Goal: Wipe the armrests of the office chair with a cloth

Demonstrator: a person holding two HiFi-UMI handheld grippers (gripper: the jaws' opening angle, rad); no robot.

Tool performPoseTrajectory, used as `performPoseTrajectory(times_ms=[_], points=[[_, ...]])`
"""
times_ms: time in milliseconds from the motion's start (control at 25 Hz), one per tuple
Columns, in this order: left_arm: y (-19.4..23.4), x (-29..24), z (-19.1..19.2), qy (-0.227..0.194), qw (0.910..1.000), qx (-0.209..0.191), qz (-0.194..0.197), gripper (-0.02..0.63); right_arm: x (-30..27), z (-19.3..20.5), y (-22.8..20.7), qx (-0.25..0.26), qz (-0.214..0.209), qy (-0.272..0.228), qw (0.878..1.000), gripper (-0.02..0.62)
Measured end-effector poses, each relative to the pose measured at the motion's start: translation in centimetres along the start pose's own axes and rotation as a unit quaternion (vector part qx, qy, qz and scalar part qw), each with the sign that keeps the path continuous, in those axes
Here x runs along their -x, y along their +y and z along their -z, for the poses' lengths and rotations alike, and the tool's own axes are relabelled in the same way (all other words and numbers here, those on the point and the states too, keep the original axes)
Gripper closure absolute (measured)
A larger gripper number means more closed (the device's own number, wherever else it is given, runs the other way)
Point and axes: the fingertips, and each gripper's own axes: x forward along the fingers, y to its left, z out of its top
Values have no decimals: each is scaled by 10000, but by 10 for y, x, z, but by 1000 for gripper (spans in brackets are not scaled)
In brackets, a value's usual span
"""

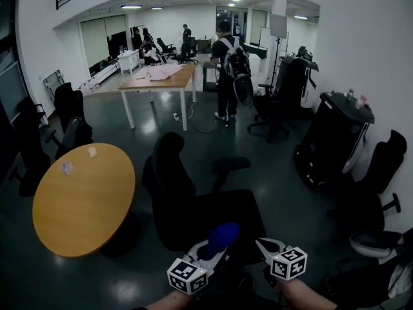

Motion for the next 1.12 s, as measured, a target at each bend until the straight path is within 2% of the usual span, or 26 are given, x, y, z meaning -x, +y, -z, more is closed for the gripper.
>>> performPoseTrajectory(times_ms=[120, 400, 520, 800, 1120], points=[[-4, 19, -1, -85, 9999, -46, -38, 488, 2, 10, 15, 67, -54, 44, 10000, 591], [-25, 36, -13, -157, 9991, -307, -254, 488, 11, 18, 39, 144, -477, -63, 9987, 591], [-41, 34, -11, -137, 9988, -312, -349, 488, 29, 19, 37, 204, -579, -171, 9980, 591], [-87, 21, -13, -300, 9976, -319, -530, 488, 90, 10, 27, 809, -611, -588, 9931, 591], [-126, 8, 9, -283, 9968, -360, -656, 486, 124, 27, 18, 839, -725, -913, 9896, 591]])
